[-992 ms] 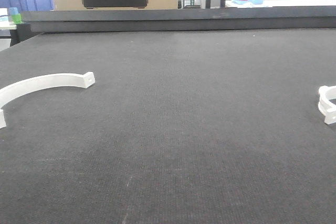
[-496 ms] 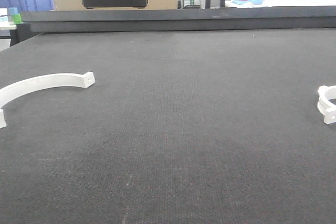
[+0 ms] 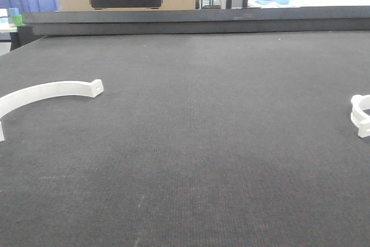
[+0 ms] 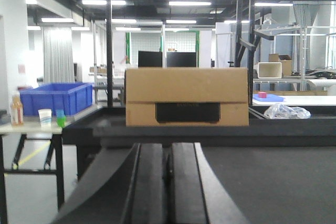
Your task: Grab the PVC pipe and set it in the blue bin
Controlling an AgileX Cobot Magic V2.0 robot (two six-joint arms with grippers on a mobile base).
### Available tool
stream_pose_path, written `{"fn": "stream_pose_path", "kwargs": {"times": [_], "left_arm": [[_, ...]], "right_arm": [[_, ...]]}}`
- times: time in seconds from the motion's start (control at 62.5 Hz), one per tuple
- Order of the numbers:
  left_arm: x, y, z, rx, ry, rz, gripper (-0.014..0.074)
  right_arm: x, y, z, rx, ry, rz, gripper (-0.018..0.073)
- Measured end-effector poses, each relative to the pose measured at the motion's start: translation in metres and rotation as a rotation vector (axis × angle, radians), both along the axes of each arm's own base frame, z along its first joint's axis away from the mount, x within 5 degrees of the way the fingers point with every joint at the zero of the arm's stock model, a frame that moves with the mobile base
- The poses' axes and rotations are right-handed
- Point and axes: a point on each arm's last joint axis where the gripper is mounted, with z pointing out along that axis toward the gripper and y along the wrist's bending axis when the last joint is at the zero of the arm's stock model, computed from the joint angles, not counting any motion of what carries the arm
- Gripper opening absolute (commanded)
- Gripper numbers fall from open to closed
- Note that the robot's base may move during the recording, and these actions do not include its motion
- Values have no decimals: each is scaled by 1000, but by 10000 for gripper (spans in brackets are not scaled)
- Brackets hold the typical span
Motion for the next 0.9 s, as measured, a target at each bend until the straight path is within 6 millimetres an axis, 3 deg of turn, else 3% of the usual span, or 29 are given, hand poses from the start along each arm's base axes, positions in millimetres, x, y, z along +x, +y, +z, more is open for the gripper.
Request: {"fn": "stream_pose_path", "kwargs": {"times": [0.256, 0.416, 0.528, 0.704, 0.896], "left_arm": [[-7, 3, 66, 34, 108, 44, -111], [8, 4, 97, 31, 221, 56, -111], [23, 5, 113, 16, 310, 54, -111], [54, 5, 123, -2, 498, 54, -111], [93, 5, 104, -10, 737, 55, -111]], "right_arm": [[-8, -1, 67, -8, 56, 4, -169], [2, 1, 101, -19, 142, 6, -169], [19, 3, 119, -35, 274, 8, -169], [55, 7, 129, -73, 605, 13, -169], [95, 12, 116, -108, 908, 17, -169]]}}
